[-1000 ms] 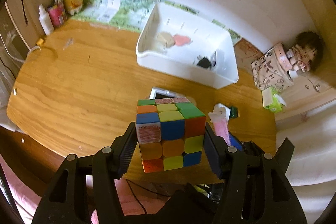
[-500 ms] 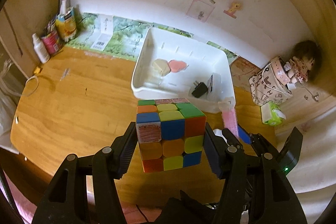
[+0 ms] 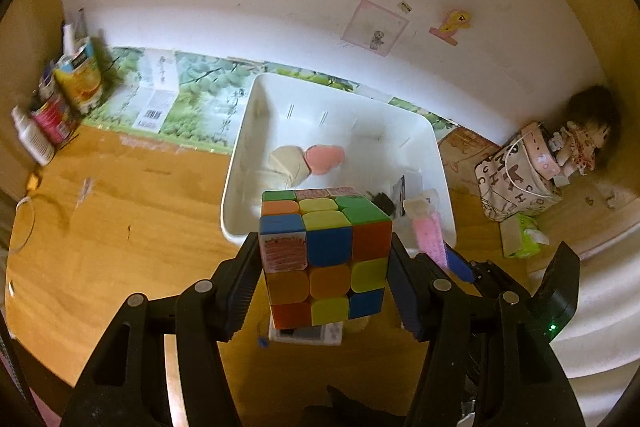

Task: Organize rigid objects
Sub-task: 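Lift the Rubik's cube and pink roller and carry both over the tray, then open the left tool to drop the cube while the right releases the roller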

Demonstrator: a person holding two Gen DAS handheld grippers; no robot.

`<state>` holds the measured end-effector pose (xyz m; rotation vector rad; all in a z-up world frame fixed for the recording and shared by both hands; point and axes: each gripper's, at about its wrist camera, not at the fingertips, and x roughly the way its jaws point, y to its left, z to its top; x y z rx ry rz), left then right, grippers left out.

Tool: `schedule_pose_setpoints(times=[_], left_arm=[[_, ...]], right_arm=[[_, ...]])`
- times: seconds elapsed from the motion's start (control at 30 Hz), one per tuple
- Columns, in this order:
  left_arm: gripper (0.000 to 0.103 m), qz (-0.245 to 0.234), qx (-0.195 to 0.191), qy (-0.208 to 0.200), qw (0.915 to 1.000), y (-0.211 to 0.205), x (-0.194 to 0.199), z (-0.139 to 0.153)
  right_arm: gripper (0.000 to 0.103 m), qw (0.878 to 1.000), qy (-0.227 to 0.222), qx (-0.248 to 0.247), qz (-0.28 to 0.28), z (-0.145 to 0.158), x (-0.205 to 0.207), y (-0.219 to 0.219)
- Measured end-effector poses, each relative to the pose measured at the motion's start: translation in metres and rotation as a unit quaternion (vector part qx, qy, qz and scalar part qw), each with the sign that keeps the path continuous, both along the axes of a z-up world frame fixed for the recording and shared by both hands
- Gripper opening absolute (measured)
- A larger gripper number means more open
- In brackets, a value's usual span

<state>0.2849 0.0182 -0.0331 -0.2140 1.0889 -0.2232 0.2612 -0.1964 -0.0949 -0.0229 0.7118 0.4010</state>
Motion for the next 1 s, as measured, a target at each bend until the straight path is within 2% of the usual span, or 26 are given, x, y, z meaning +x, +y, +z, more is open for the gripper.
schedule_pose_setpoints(times=[0.23, 0.53, 0.7, 0.9, 0.97, 1.0], left_arm=[[0.064, -0.015, 0.005, -0.029, 0.9994, -0.004, 0.031, -0.019], [0.064, -0.032, 0.009, -0.093, 0.9951, -0.008, 0.060, -0.034], [0.064, -0.040, 0.023, -0.093, 0.9946, -0.016, 0.076, -0.049], [0.064, -0.048, 0.019, -0.082, 0.9953, -0.021, 0.081, -0.060], [0.064, -0.049, 0.014, -0.094, 0.9942, -0.020, 0.079, -0.056], [0.065, -0.050, 0.012, -0.100, 0.9937, -0.020, 0.079, -0.054]], right_arm=[[0.027, 1.000, 0.009, 0.006, -0.020, -0.017, 0.029, 0.002], [0.027, 0.999, 0.023, 0.005, -0.029, -0.036, 0.050, 0.011], [0.027, 0.999, 0.036, -0.004, -0.027, -0.045, 0.057, 0.016], [0.028, 0.999, 0.038, -0.012, -0.033, -0.049, 0.059, 0.018], [0.029, 0.999, 0.037, -0.010, -0.033, -0.049, 0.059, 0.017], [0.036, 0.999, 0.037, -0.010, -0.034, -0.049, 0.059, 0.017]])
